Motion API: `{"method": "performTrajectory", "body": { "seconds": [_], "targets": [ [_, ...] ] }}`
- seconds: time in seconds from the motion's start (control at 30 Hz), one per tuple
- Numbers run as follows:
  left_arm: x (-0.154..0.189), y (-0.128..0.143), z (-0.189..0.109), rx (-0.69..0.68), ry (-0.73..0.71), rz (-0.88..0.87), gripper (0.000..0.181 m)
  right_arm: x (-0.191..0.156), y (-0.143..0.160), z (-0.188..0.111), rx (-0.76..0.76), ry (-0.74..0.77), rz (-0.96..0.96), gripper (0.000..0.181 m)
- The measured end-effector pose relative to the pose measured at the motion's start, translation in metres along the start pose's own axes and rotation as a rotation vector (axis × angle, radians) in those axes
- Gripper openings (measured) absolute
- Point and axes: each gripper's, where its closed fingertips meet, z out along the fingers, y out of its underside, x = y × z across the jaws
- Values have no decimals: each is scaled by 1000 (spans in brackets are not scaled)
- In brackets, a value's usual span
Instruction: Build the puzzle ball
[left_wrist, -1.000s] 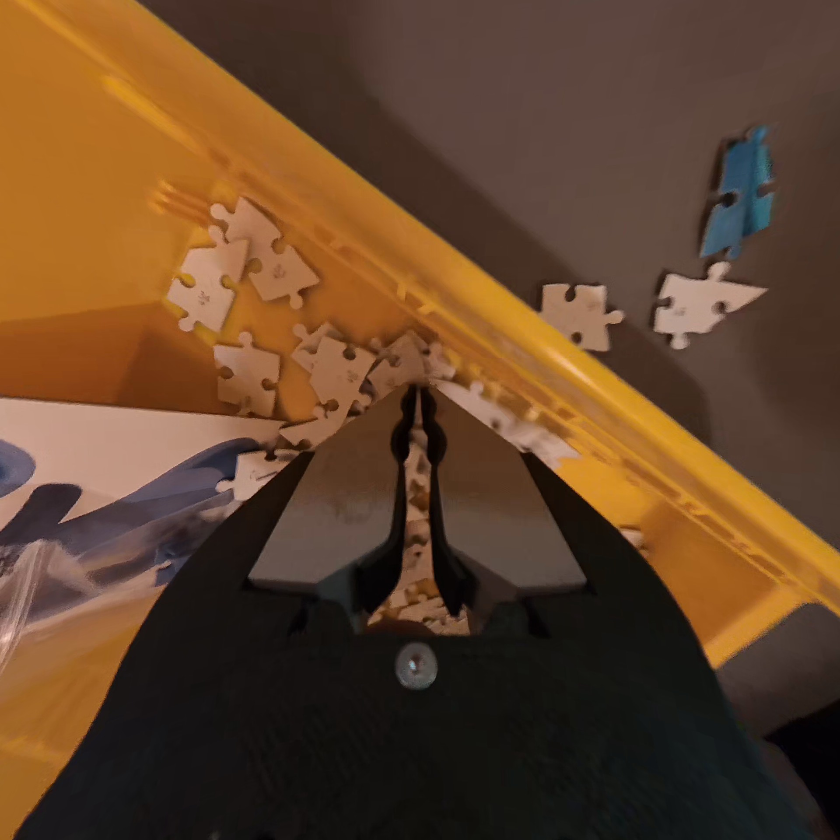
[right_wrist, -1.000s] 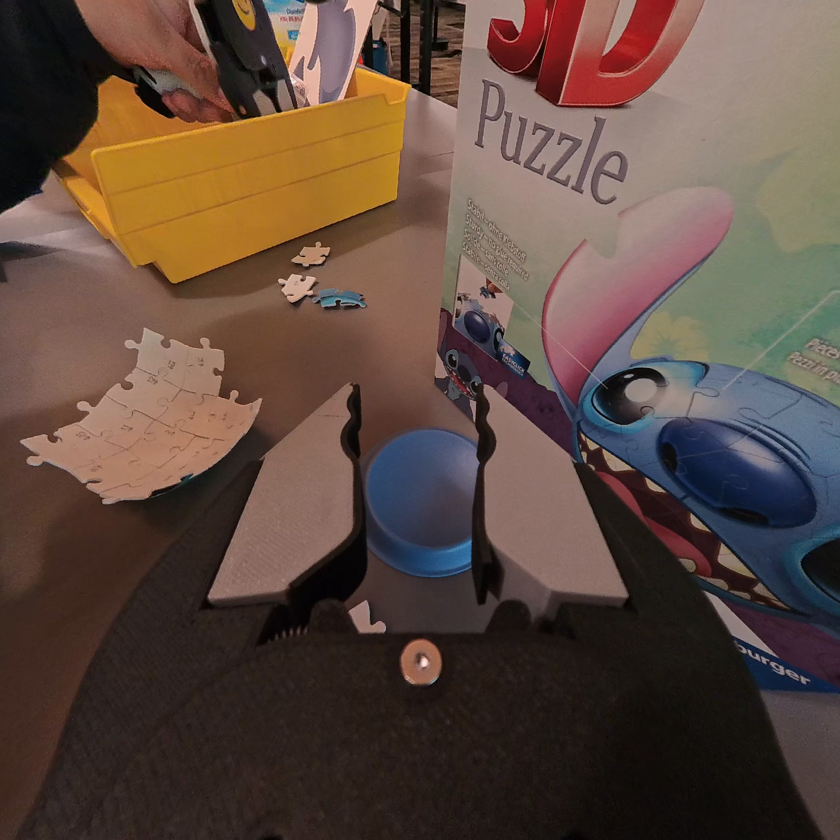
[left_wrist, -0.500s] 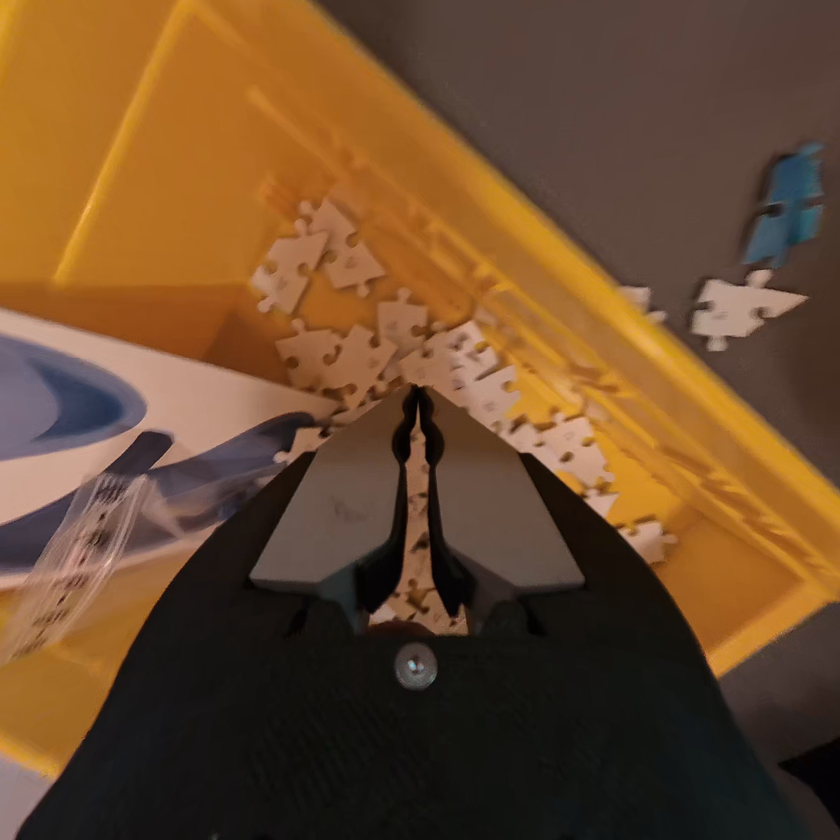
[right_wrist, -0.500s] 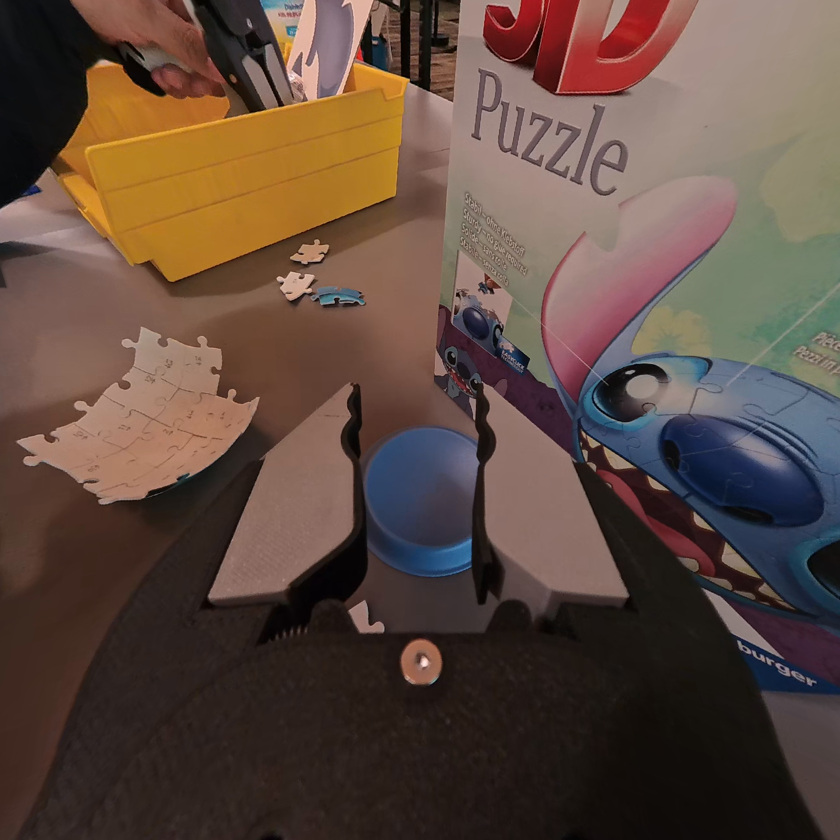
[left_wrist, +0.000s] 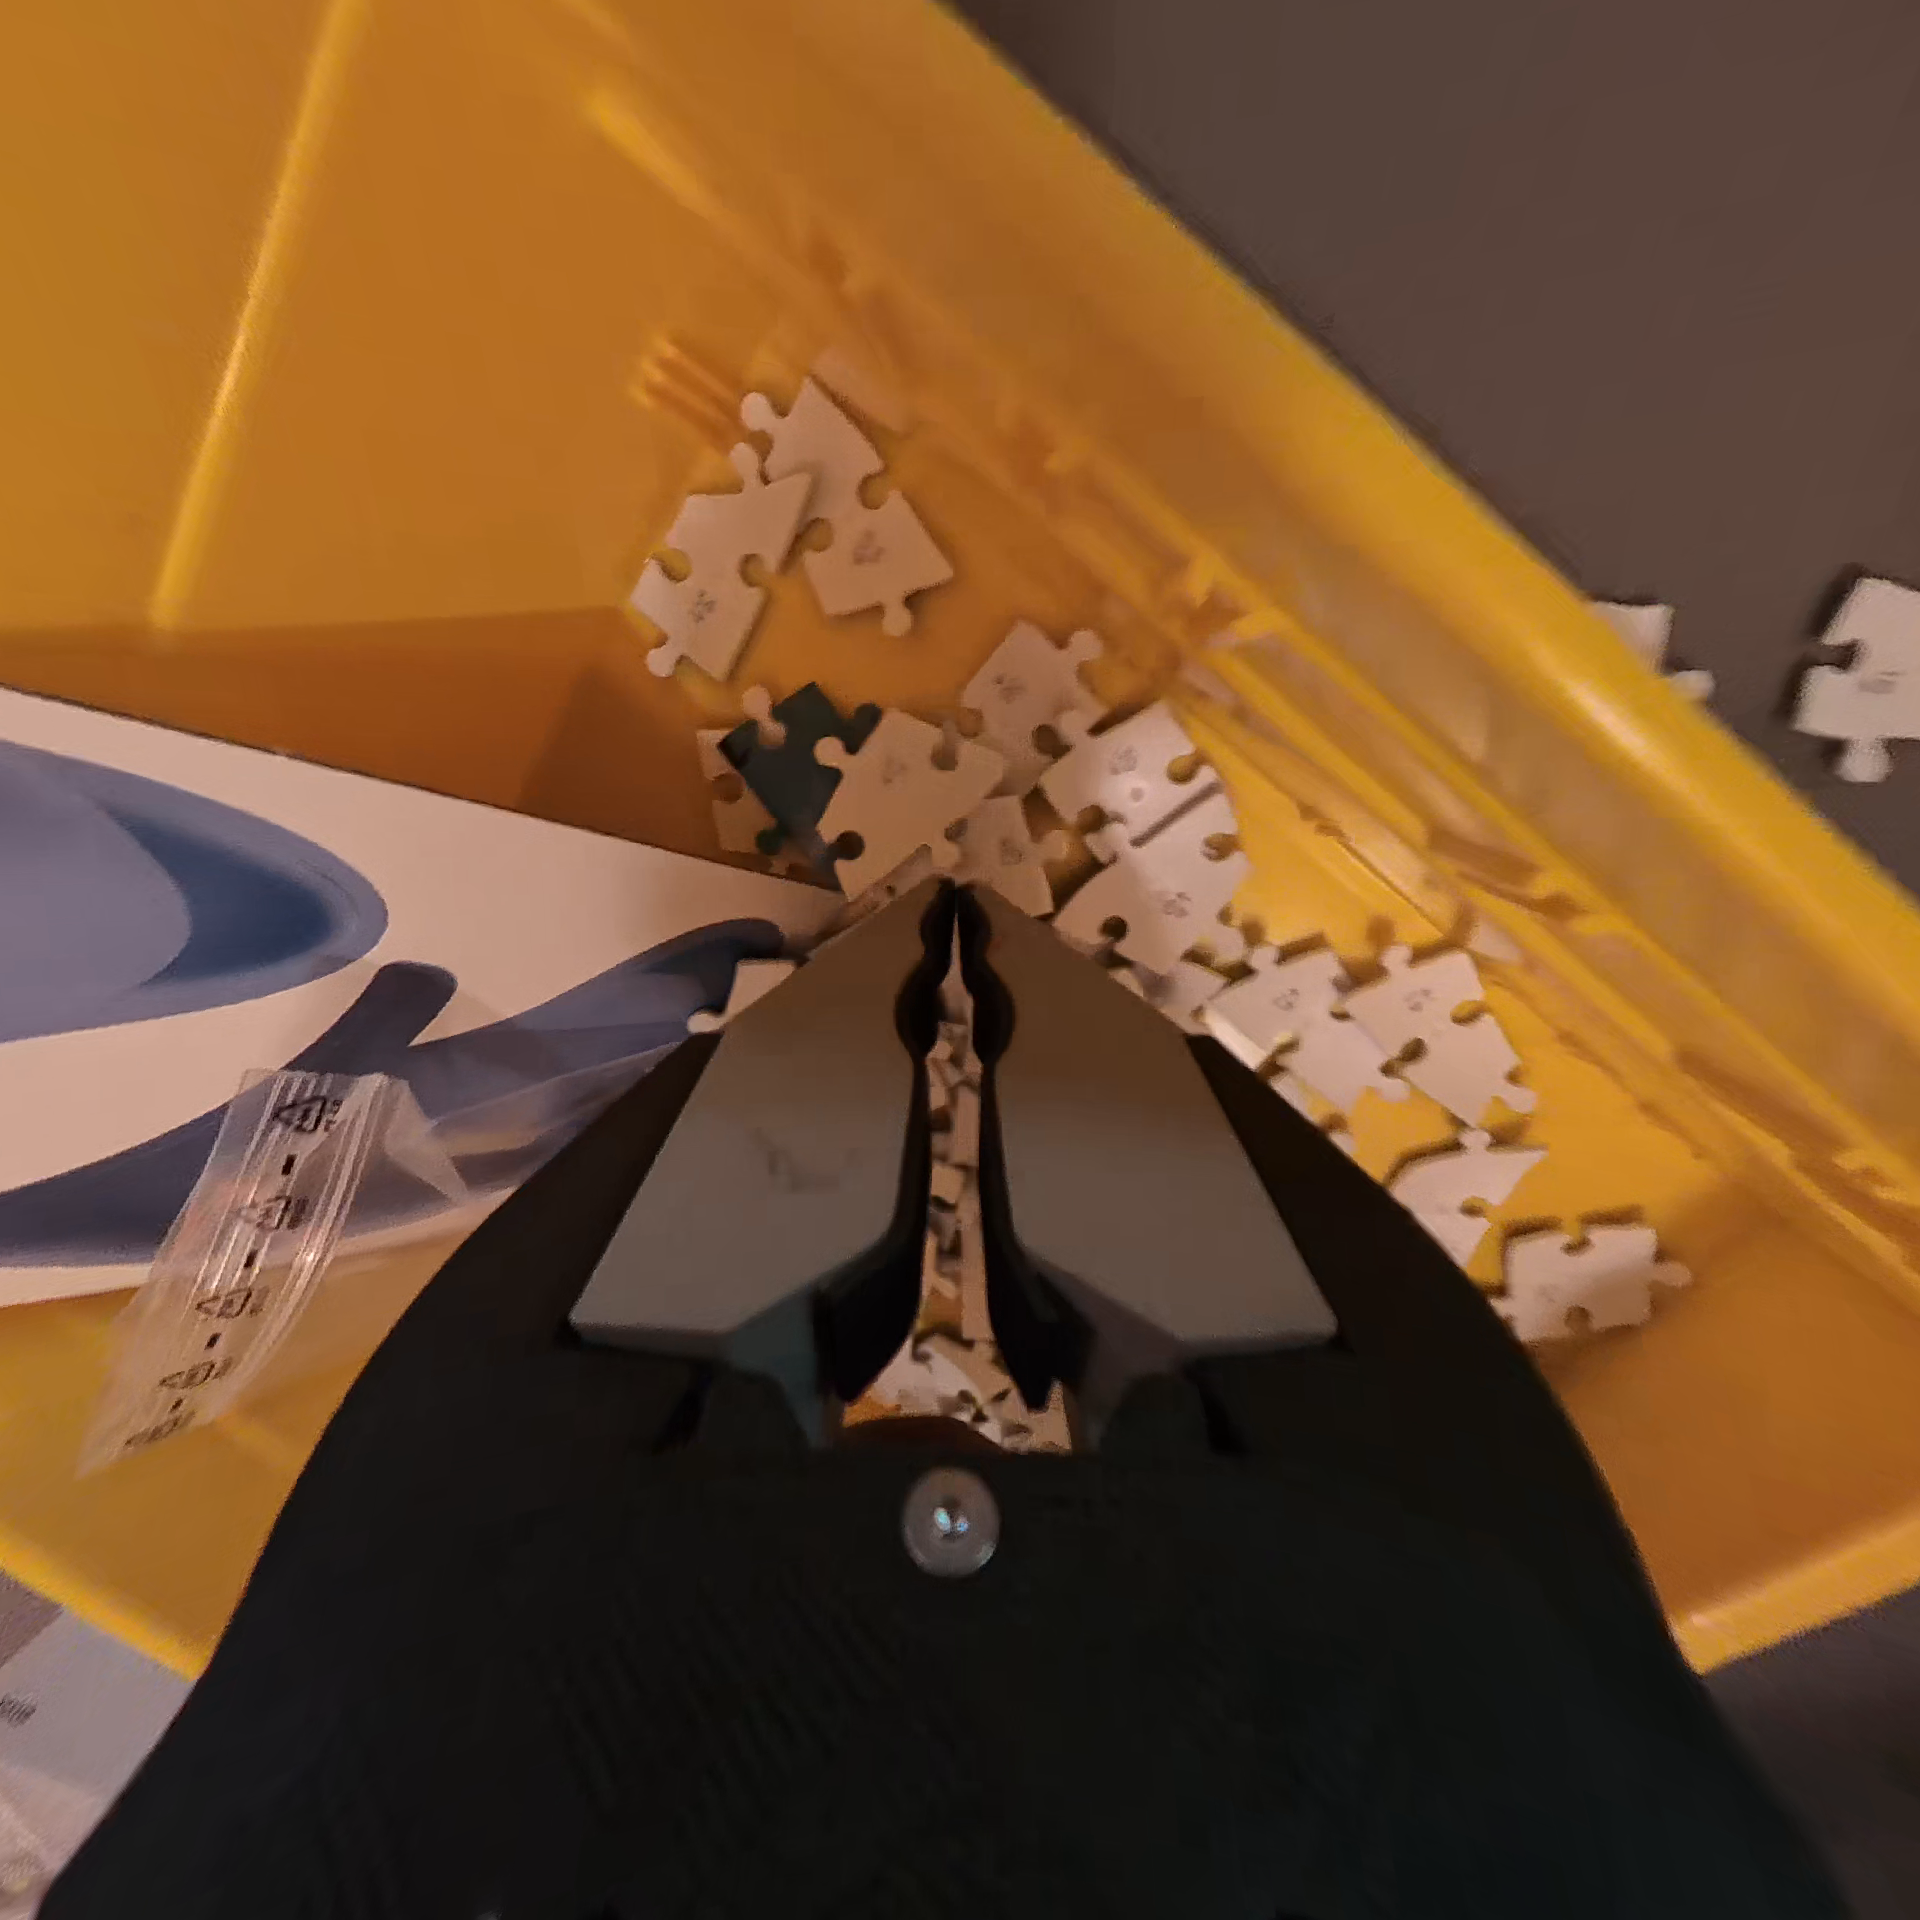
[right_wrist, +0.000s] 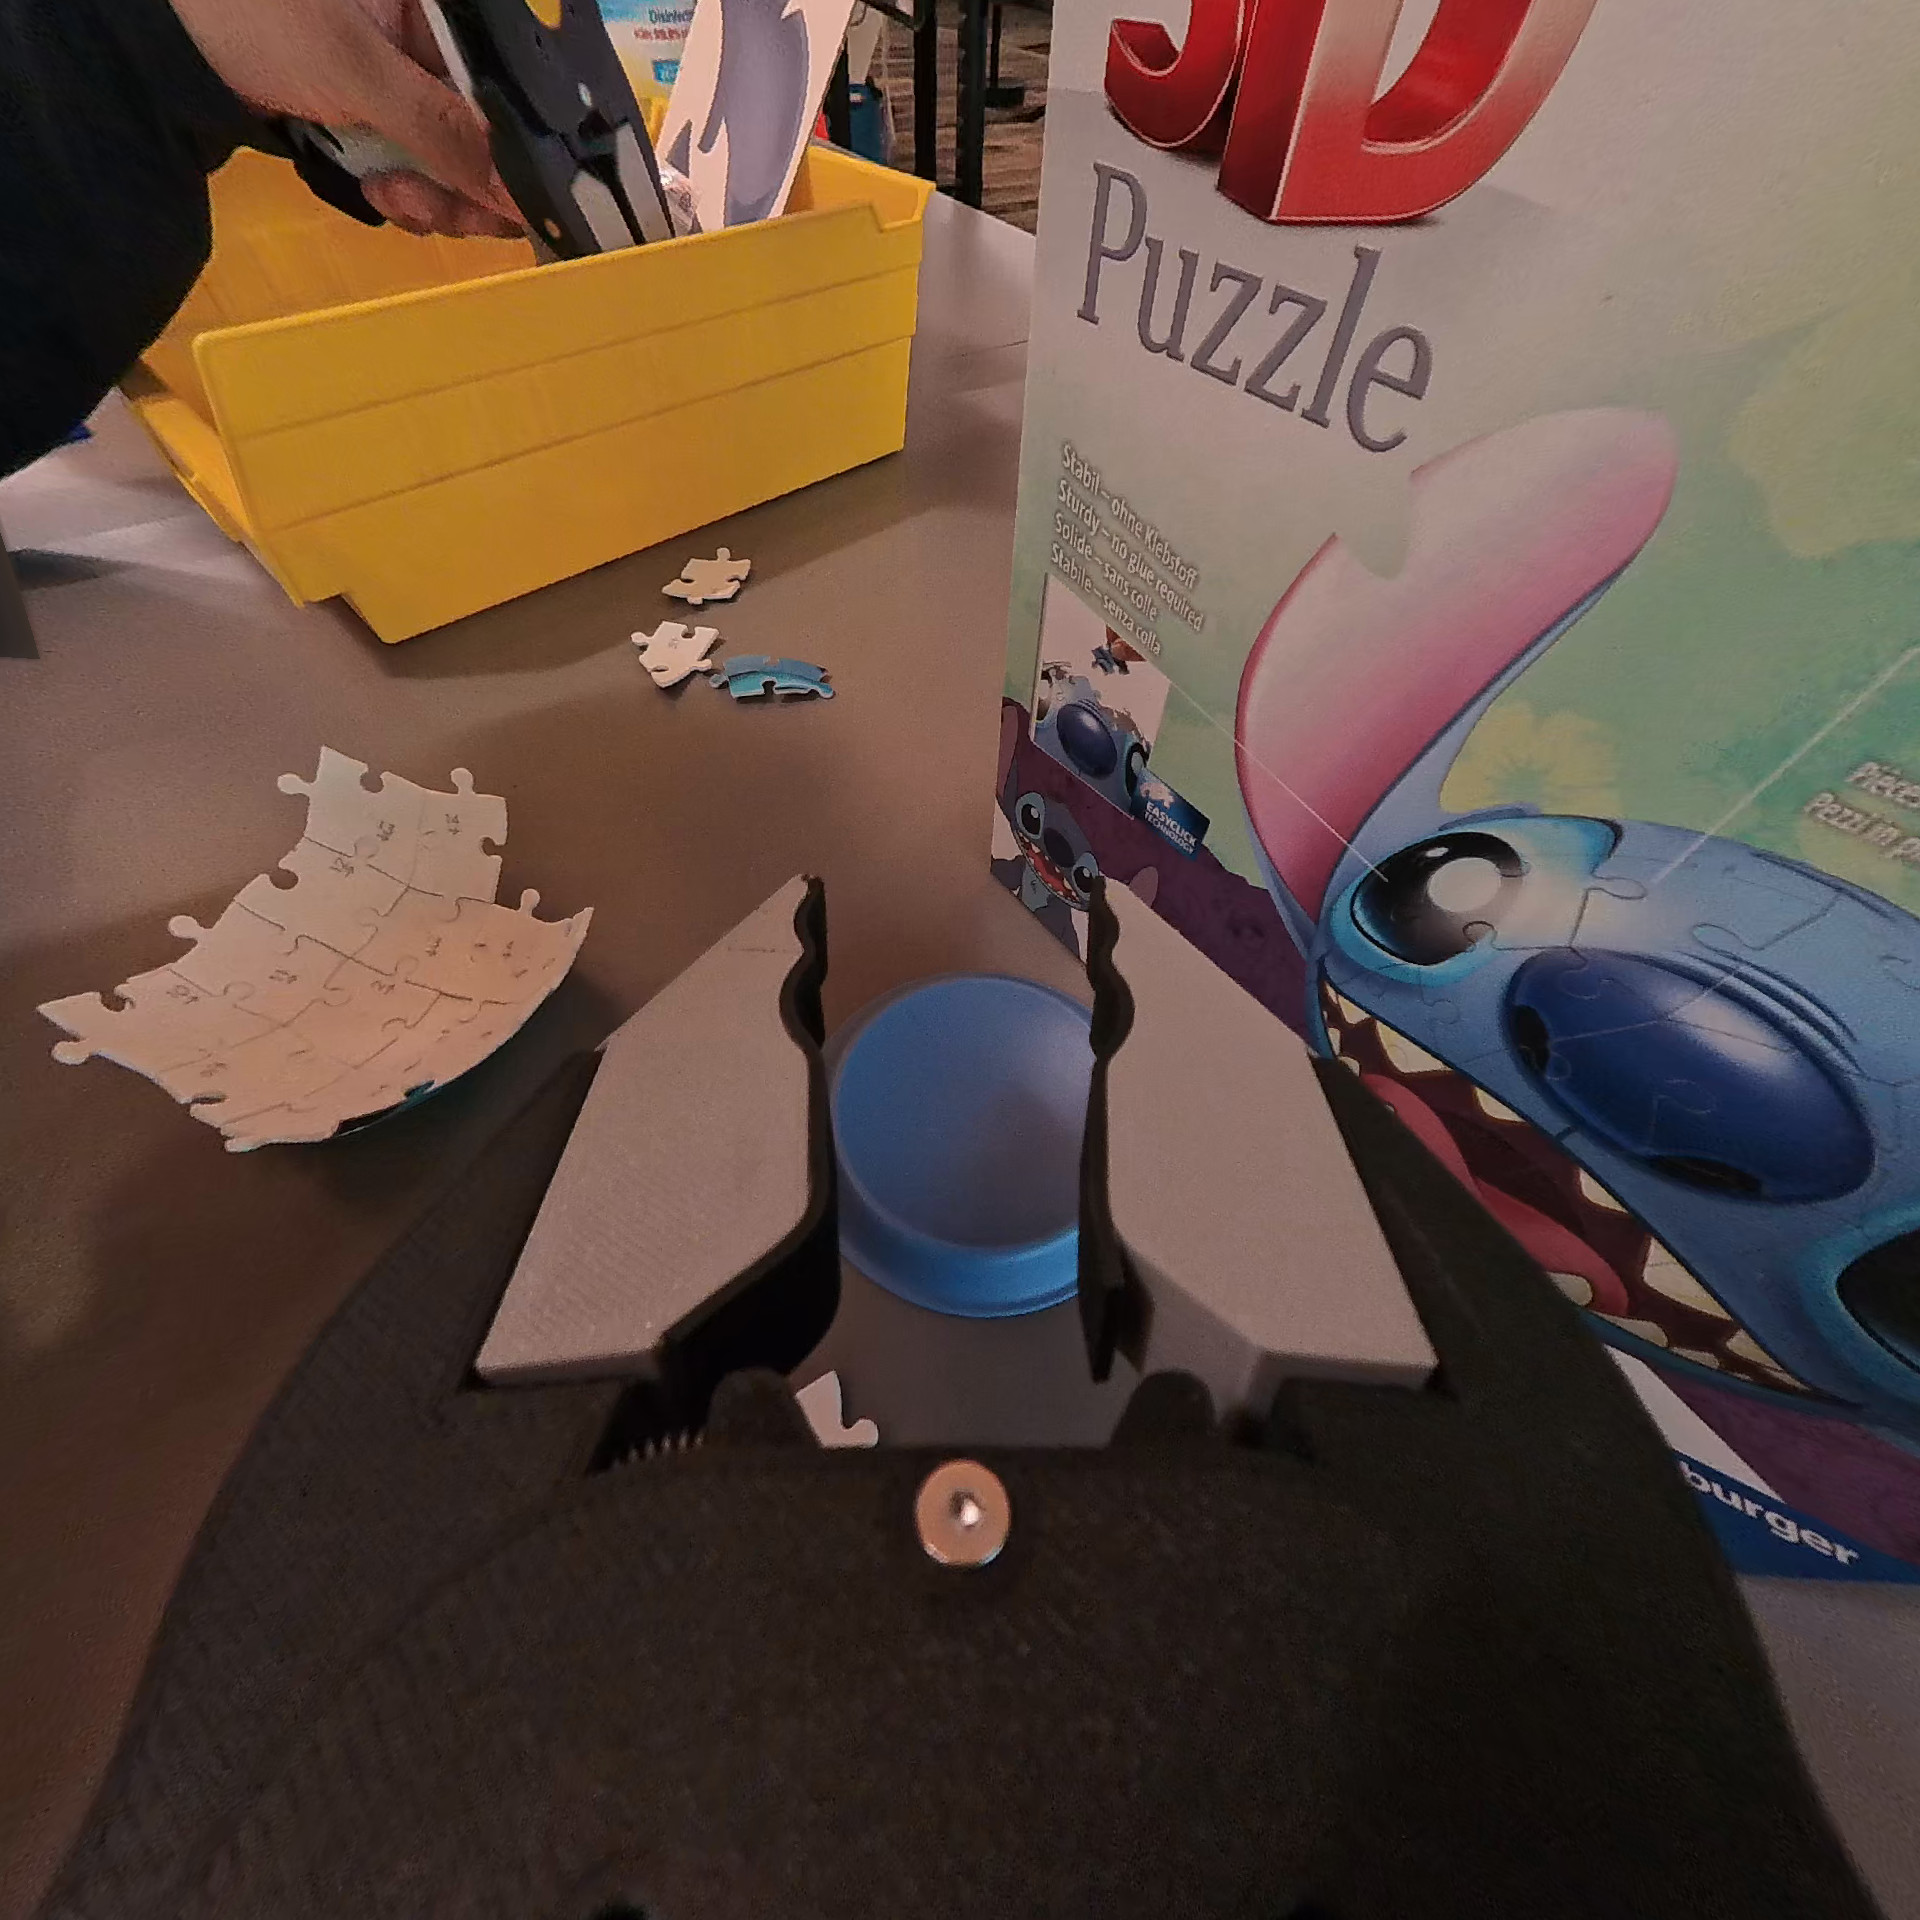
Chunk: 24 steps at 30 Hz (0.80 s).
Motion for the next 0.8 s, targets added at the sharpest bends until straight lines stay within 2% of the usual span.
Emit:
{"method": "performTrajectory", "body": {
  "seconds": [0.1,0.33,0.4,0.57,0.67,0.73,0.8],
  "targets": [
    [13,-9,-10,58,56,23,0,0,0,0,-1,-1,4,47],
    [35,-12,-11,66,133,91,1,0,0,1,-3,0,0,47],
    [47,-3,-13,32,184,146,1,0,-1,0,1,2,-1,48],
    [67,36,-34,-33,260,375,28,1,-5,-4,18,7,-3,47],
    [61,65,-32,-113,155,555,41,0,-7,-5,26,3,-4,47],
    [54,64,-28,-94,69,642,41,-2,-7,-5,24,-2,-7,47],
    [59,60,-28,-64,90,648,41,-4,-7,-5,21,-4,-16,47]
  ]
}}
